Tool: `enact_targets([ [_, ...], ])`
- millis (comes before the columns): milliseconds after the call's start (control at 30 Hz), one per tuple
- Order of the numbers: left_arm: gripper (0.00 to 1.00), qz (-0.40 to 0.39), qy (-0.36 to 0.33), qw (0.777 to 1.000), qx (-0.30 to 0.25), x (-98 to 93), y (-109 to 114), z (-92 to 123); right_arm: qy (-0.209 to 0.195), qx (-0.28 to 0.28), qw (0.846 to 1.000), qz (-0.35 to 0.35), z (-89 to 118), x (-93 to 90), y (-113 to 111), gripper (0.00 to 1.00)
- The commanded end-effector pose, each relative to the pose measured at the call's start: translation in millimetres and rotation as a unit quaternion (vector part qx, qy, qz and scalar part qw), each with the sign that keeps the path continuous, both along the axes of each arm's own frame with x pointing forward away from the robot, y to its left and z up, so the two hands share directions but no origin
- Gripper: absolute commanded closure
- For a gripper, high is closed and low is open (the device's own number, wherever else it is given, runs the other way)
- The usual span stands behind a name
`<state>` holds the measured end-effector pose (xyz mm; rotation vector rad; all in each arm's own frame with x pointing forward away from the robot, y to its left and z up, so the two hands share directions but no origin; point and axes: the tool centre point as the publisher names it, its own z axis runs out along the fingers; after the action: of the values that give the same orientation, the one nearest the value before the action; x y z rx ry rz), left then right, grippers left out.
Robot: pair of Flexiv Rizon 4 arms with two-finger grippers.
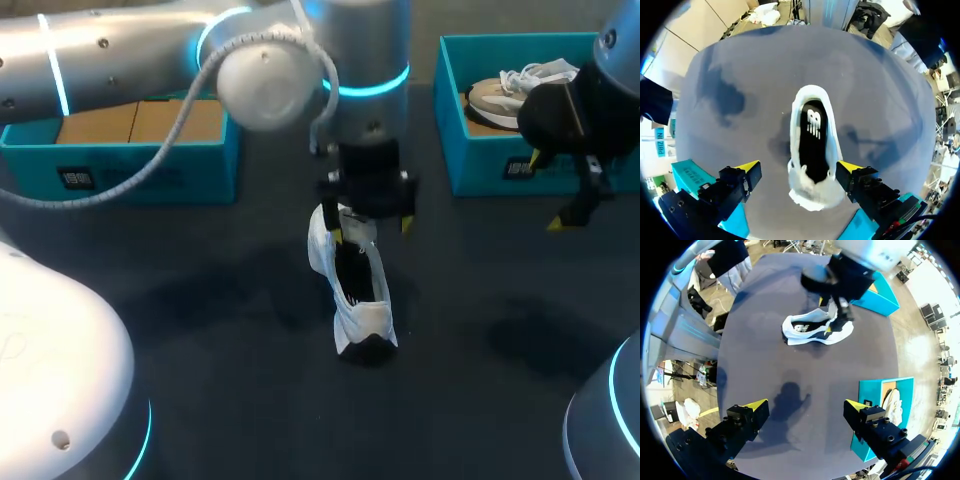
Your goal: Take the shoe out of the shoebox, open the shoe tongue, remove and reinsert the insole, then place the shoe into the shoebox
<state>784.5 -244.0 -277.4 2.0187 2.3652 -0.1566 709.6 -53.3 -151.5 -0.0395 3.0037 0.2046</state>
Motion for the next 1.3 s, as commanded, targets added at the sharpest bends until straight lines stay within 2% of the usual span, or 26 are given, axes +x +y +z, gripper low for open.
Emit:
enact_targets([
  [33,0.00,-0.004,-0.003,1.000,-0.012,2.6,13,36,0.002,-0.002,1.000,-0.001,0,1.7,2,0.00],
  [167,0.00,-0.005,-0.008,1.000,-0.017,9.1,20,55,0.002,-0.002,1.000,-0.001,0,1.7,2,0.00],
  [233,0.06,0.000,-0.016,1.000,-0.020,13.3,24,61,0.002,-0.002,1.000,-0.001,0,1.7,2,0.00],
  [300,0.07,0.004,-0.023,1.000,-0.015,18.4,27,62,0.002,-0.002,1.000,-0.001,0,1.7,2,0.00],
  [333,0.11,0.010,-0.027,0.999,-0.015,24.4,30,63,0.002,-0.002,1.000,-0.001,0,1.7,2,0.00],
  [367,0.22,0.014,-0.028,0.999,-0.012,28.0,31,62,0.002,-0.002,1.000,-0.001,0,1.7,2,0.00],
  [433,0.30,0.023,-0.030,0.999,-0.014,36.5,33,60,0.002,-0.002,1.000,-0.001,0,1.7,2,0.00],
  [467,0.39,0.025,-0.032,0.999,-0.006,40.4,34,58,0.002,-0.002,1.000,-0.001,0,1.7,2,0.00],
  [600,0.29,0.031,-0.028,0.999,0.012,54.6,34,47,0.002,-0.002,1.000,-0.001,0,1.7,2,0.00],
  [733,0.34,0.030,-0.005,0.999,0.018,66.1,33,33,0.002,-0.002,1.000,-0.001,0,1.7,2,0.00],
  [833,0.44,0.027,-0.001,0.999,0.027,72.0,32,21,0.002,-0.002,1.000,-0.001,0,1.7,2,0.00],
  [933,0.42,0.025,0.006,0.999,0.032,72.0,30,10,0.002,-0.002,1.000,-0.001,0,1.7,2,0.00],
  [1067,0.47,0.027,0.017,0.999,0.034,66.7,31,-4,0.002,-0.002,1.000,-0.001,0,1.7,2,0.00],
  [1300,0.50,0.032,0.039,0.998,0.039,57.1,35,-30,0.002,-0.002,1.000,-0.001,0,1.7,2,0.00],
])
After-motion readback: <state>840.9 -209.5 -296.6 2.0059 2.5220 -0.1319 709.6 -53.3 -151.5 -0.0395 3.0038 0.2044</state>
